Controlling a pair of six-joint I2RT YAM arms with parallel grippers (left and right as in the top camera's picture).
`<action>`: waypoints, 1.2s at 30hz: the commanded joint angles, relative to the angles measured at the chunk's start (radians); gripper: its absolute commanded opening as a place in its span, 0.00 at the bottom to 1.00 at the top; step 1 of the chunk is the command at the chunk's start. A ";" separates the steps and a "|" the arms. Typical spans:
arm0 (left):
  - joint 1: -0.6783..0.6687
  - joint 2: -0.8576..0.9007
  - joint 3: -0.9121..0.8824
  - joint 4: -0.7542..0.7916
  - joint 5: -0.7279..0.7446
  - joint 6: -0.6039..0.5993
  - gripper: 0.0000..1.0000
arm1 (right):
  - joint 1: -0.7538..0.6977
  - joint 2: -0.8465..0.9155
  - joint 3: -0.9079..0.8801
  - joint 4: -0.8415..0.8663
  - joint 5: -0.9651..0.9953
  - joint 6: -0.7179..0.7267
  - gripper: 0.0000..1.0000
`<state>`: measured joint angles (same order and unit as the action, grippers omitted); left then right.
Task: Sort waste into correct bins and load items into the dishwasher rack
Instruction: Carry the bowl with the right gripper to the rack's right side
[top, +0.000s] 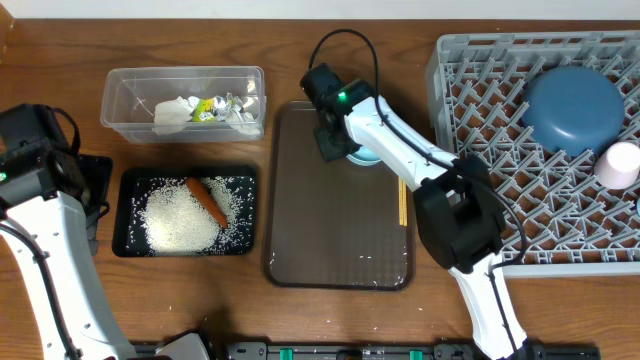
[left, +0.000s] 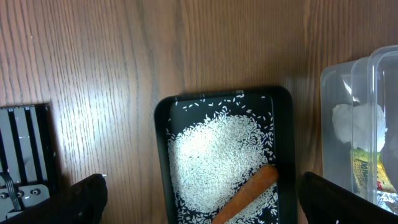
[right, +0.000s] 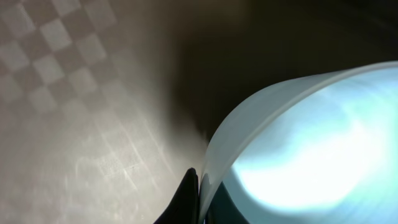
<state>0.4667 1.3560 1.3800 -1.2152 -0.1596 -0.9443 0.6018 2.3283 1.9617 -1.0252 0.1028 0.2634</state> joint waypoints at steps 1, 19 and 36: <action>0.004 0.005 0.007 -0.003 -0.005 0.009 0.99 | -0.022 -0.115 0.057 -0.047 0.002 0.021 0.01; 0.004 0.005 0.007 -0.004 -0.005 0.009 0.99 | -0.488 -0.648 -0.274 -0.301 -0.534 -0.136 0.01; 0.004 0.005 0.007 -0.004 -0.005 0.009 0.99 | -1.126 -0.739 -0.682 -0.220 -1.293 -0.628 0.01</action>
<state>0.4667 1.3560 1.3800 -1.2148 -0.1596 -0.9443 -0.4770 1.6154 1.3052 -1.2533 -1.0355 -0.2665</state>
